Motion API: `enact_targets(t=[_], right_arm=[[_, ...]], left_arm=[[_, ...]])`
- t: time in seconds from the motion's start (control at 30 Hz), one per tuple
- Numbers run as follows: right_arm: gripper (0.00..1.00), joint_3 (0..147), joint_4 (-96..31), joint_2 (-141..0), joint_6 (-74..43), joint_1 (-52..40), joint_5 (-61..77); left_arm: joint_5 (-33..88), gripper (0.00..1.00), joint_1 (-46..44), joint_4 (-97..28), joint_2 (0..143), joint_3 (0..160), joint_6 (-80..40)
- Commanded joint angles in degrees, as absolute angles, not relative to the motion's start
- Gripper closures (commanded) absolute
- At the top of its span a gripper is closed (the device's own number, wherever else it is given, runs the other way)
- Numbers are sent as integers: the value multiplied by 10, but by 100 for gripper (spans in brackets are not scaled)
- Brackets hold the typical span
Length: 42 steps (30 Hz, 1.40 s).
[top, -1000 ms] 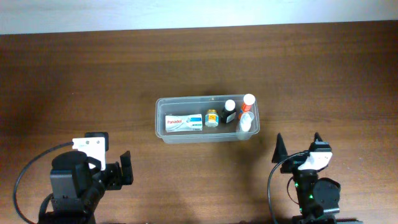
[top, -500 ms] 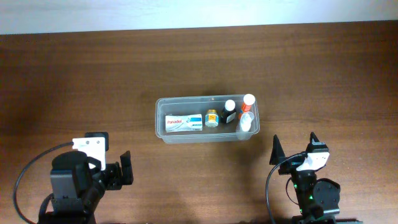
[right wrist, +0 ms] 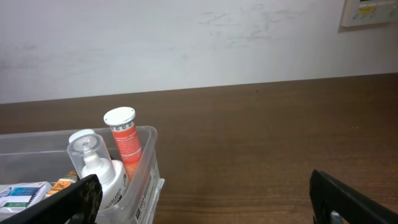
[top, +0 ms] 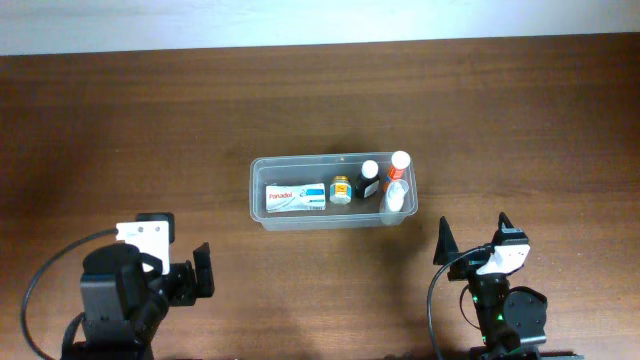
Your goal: Pack container
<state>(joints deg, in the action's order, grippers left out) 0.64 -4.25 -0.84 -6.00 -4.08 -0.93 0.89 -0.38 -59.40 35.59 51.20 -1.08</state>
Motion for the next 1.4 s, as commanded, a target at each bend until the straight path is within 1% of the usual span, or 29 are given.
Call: enact_targets(t=[0.0, 0.17, 0.27, 0.47, 0.53, 0.63, 0.7, 1.37], right_arm=[[2, 3, -45, -4, -62, -41, 0], [2, 3, -45, -4, -62, -41, 0], [2, 3, -45, -4, -62, -41, 0], [2, 3, -45, -4, -62, -41, 0], [2, 3, -45, -4, -62, -41, 0], [2, 3, -45, -4, -62, -41, 0], [2, 3, -45, -4, -62, -41, 0], [2, 3, -45, -4, -62, -41, 0]], left_arm=[[1, 1, -6, -605, 313, 499, -2], [-24, 1, -6, -574, 203, 406, -2], [-24, 1, -6, -500, 128, 320, -2], [-25, 0, -6, -239, 48, 155, -2], [-22, 1, -6, -131, 35, 85, -2], [-21, 1, -6, -30, 34, 11, -2], [-20, 1, -5, -45, 29, 6, -2], [-22, 1, -6, -46, 14, 6, -2]])
